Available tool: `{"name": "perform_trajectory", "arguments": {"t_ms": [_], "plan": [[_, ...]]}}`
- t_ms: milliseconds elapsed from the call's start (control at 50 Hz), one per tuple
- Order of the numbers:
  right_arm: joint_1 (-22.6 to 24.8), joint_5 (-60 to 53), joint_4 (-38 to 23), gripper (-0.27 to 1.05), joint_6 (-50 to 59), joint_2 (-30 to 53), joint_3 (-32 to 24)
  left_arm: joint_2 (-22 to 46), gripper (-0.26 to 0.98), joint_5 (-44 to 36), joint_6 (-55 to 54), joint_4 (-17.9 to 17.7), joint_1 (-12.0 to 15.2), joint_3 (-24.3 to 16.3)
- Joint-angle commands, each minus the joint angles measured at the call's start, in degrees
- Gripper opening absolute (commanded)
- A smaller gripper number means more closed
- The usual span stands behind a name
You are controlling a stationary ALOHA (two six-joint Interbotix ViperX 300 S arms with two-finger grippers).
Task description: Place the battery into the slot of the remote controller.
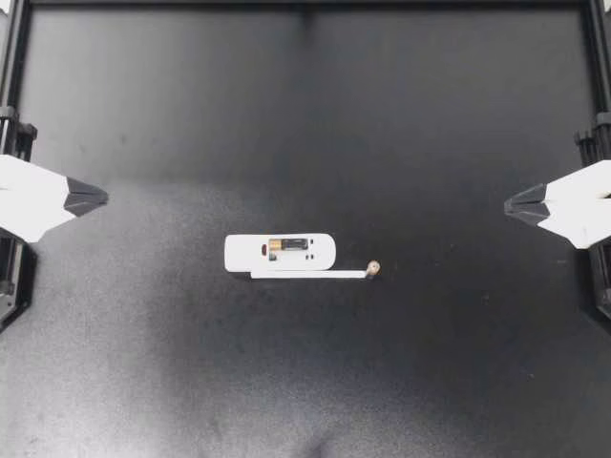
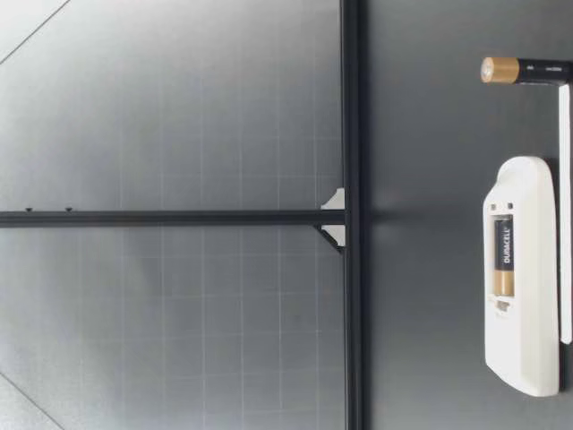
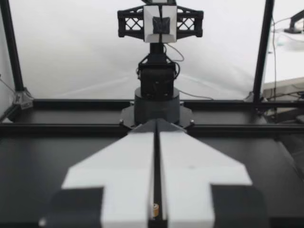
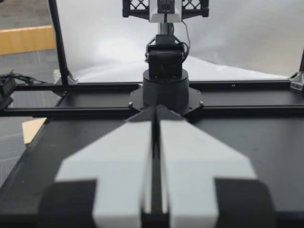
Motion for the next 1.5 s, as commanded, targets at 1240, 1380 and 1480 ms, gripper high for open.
{"name": "perform_trajectory", "arguments": {"t_ms": [1240,1380,1480], "plan": [[-3.3,37.4,0.6,0.26,2.3,42.4,-24.5,2.2,-0.16,-1.8,0.1,-0.1,0.7,1.4],[-3.3,37.9,0.7,0.45,2.3,44.2,-24.7,2.2,-0.16,-1.8,0.1,-0.2,0.7,1.6],[-3.3,38.5,0.6,0.49,2.2,45.8,-25.0,2.3,-0.16,-1.8,0.1,-0.1,0.7,1.7]]}}
